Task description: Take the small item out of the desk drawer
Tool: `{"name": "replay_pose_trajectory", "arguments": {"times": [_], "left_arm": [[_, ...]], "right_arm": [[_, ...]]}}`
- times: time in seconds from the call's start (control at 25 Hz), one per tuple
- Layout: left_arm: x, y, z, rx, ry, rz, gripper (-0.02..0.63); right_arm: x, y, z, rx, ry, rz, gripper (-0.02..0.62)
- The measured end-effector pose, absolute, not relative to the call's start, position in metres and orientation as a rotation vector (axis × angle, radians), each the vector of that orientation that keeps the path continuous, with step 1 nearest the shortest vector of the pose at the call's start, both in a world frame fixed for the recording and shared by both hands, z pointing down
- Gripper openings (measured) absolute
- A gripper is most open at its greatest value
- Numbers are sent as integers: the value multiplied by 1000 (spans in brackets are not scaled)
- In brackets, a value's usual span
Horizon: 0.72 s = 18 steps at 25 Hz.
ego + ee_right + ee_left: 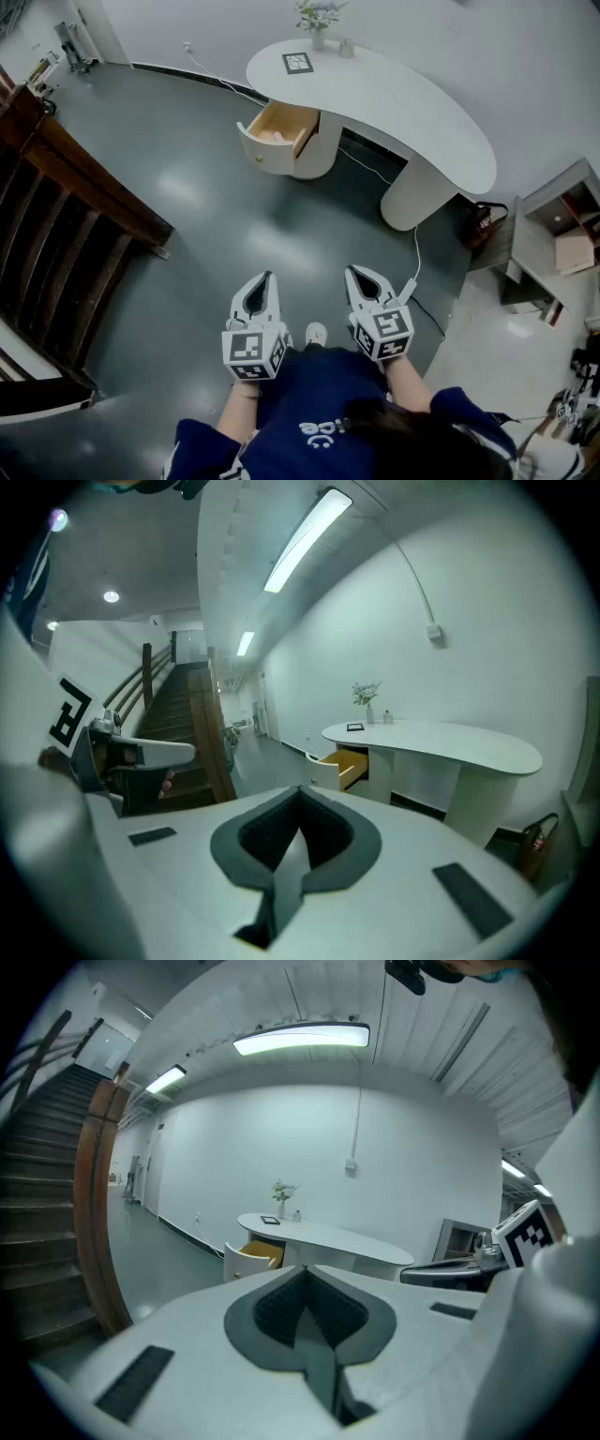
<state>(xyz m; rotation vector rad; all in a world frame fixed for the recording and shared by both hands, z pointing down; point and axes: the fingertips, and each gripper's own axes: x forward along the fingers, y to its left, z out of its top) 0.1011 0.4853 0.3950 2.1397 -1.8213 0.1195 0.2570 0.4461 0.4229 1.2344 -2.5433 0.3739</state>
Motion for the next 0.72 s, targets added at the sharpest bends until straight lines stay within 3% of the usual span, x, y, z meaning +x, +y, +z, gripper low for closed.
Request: {"name": "replay_pose_trajectory", "arguments": {"times": [0.72], "left_arm": [[143, 469, 394, 2165, -1835, 137, 5]], "right_arm": [[291, 430, 433, 1225, -2600, 527, 8]]}}
